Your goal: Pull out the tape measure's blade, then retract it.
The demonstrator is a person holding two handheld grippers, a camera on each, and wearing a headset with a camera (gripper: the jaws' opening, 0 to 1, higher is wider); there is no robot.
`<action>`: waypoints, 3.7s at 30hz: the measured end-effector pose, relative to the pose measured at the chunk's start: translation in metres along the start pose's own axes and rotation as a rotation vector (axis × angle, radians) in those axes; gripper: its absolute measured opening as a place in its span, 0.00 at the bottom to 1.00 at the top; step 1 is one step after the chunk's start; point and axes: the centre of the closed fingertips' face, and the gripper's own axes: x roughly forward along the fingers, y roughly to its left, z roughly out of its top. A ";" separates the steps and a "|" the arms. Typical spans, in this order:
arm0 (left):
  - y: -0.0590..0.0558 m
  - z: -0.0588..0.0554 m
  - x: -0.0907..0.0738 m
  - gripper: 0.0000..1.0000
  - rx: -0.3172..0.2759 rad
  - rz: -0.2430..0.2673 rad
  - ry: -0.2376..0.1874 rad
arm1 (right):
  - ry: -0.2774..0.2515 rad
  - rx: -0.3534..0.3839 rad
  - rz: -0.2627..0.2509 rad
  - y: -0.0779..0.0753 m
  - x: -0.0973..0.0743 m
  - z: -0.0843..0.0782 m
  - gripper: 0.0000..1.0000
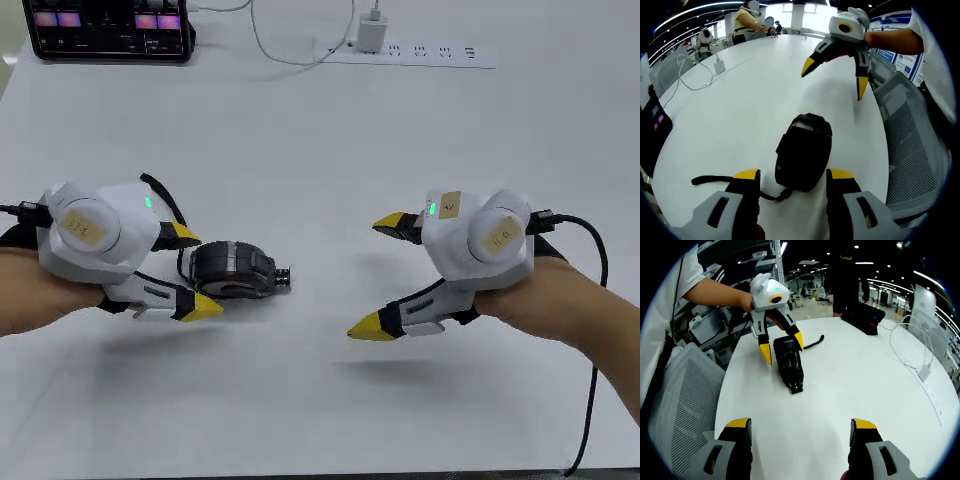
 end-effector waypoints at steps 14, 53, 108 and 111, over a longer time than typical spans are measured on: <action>-0.003 -0.001 0.009 0.36 0.029 -0.023 0.030 | -0.008 0.005 0.007 -0.001 0.004 0.001 0.79; -0.004 -0.005 0.013 0.29 0.093 -0.019 0.091 | -0.069 -0.108 0.071 0.000 0.059 0.027 0.48; -0.004 -0.006 0.013 0.29 0.103 -0.026 0.095 | -0.088 -0.199 0.122 0.010 0.093 0.031 0.11; -0.005 -0.006 0.013 0.29 0.105 -0.027 0.096 | -0.091 -0.191 0.121 0.010 0.094 0.031 0.11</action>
